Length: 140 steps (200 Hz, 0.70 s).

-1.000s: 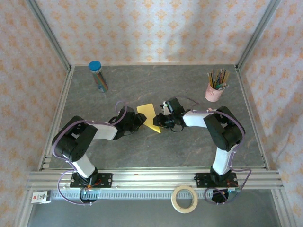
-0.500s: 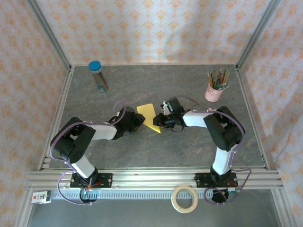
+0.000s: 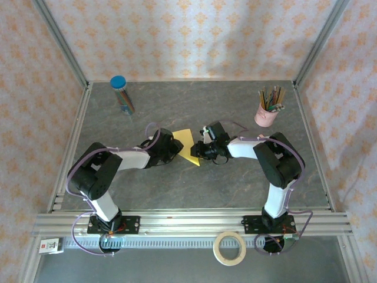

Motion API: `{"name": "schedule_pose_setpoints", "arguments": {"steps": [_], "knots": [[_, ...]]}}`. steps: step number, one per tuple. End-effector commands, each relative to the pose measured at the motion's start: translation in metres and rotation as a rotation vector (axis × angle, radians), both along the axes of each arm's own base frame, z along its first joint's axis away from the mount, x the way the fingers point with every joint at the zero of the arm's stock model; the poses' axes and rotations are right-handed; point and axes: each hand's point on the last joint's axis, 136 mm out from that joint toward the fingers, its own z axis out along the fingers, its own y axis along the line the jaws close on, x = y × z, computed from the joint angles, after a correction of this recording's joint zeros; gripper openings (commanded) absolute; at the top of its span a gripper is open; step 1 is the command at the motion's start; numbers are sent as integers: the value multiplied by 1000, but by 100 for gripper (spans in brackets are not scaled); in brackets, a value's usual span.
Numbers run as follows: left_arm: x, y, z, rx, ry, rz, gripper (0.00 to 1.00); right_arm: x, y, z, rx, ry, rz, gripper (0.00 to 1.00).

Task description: Fold a paper plane with a square sheet of paper (pick it up from the middle)

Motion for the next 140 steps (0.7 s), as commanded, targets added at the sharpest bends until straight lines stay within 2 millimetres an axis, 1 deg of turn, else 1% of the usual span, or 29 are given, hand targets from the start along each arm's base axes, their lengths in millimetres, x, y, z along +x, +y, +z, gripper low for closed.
{"name": "schedule_pose_setpoints", "arguments": {"steps": [1,22,42,75,107,140], "knots": [[-4,10,-4,77,19,15,42,-14,-19,-38,-102,84,-23,28],[-6,18,2,108,15,32,43,-14,-20,-39,-106,85,-25,28],[-8,19,2,121,21,30,43,-15,-20,-40,-109,86,-25,28],[-7,13,-1,104,31,9,43,-15,-20,-40,-108,86,-25,28],[0,1,0,76,25,-27,41,-16,-21,-42,-113,90,-24,28],[2,-2,-4,80,36,-37,41,-15,-21,-42,-112,87,-24,28]]}}
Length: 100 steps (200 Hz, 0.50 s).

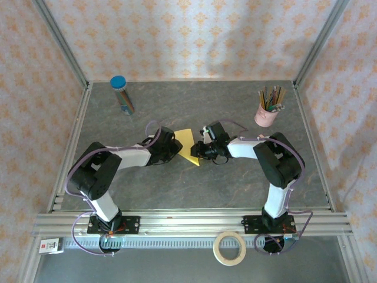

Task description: Fold a paper plane with a square sheet of paper (pick it up from the middle)

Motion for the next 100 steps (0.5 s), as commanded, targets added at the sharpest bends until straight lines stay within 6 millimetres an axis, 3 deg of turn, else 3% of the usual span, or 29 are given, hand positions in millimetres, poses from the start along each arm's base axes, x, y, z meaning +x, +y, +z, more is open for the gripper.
{"name": "schedule_pose_setpoints", "arguments": {"steps": [1,100], "knots": [[0,-7,-3,8,15,-37,41,-15,-21,-42,-112,87,-24,28],[5,-16,26,-104,-77,-61,41,-16,-21,-44,-118,89,-23,28]]}}
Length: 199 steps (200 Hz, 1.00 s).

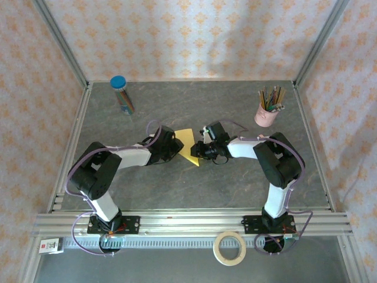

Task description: Fold a paper plane with a square sheet of paper (pick it up from the middle)

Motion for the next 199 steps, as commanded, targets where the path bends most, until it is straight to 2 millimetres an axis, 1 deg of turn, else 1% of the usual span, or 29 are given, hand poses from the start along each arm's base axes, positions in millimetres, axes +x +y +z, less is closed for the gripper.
{"name": "schedule_pose_setpoints", "arguments": {"steps": [1,18,41,70,90,115,145,154,165,175,199], "knots": [[4,-8,19,-70,-64,-33,41,-16,-22,-44,-119,88,-25,28],[5,-9,21,-98,-74,-35,41,-16,-22,-44,-119,89,-25,28],[3,-6,17,-92,-65,-35,41,-16,-22,-44,-120,87,-24,28],[-3,10,7,-23,-27,-4,41,-15,-22,-44,-120,88,-24,28],[-7,17,6,13,-17,5,41,-15,-20,-42,-106,90,-23,27],[-12,21,3,28,0,7,42,-13,-9,-24,-8,92,-18,27],[-15,15,0,-2,8,1,42,-3,6,15,127,45,-8,28],[-16,13,-2,-10,12,-3,43,0,9,24,150,31,-4,28],[-15,11,-3,-16,15,-8,43,2,11,30,163,17,0,28],[-14,8,-3,-26,13,-12,43,4,11,31,162,10,-3,29],[-13,4,-2,-45,6,-21,43,4,10,25,152,19,-6,28]]}}
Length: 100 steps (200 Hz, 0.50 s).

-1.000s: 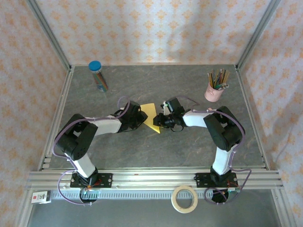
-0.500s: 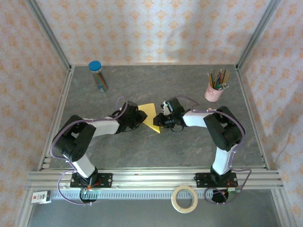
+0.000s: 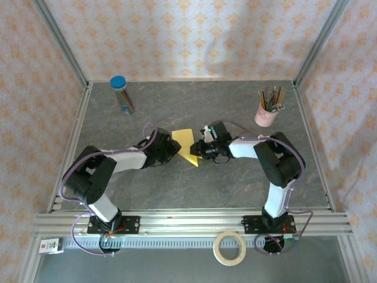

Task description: Fold a paper plane with a square sheet of paper (pick it up from the middle)

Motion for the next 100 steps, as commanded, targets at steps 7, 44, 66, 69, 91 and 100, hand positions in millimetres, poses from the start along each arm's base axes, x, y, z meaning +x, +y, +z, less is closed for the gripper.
{"name": "schedule_pose_setpoints", "arguments": {"steps": [7,44,66,69,91,100], "knots": [[-1,-8,-3,-27,5,-12,43,2,3,13,39,-22,1,28],[1,-10,-2,-33,4,-19,43,4,3,18,58,-39,-9,29],[1,-11,-3,-27,13,-19,45,5,2,21,65,-46,-15,29],[1,-10,-5,-24,18,-18,45,6,1,21,65,-48,-16,29],[0,-9,-7,-11,29,-16,46,7,-1,21,59,-52,-24,29],[0,-10,-7,-17,26,-22,46,7,-1,21,57,-54,-25,29]]}}
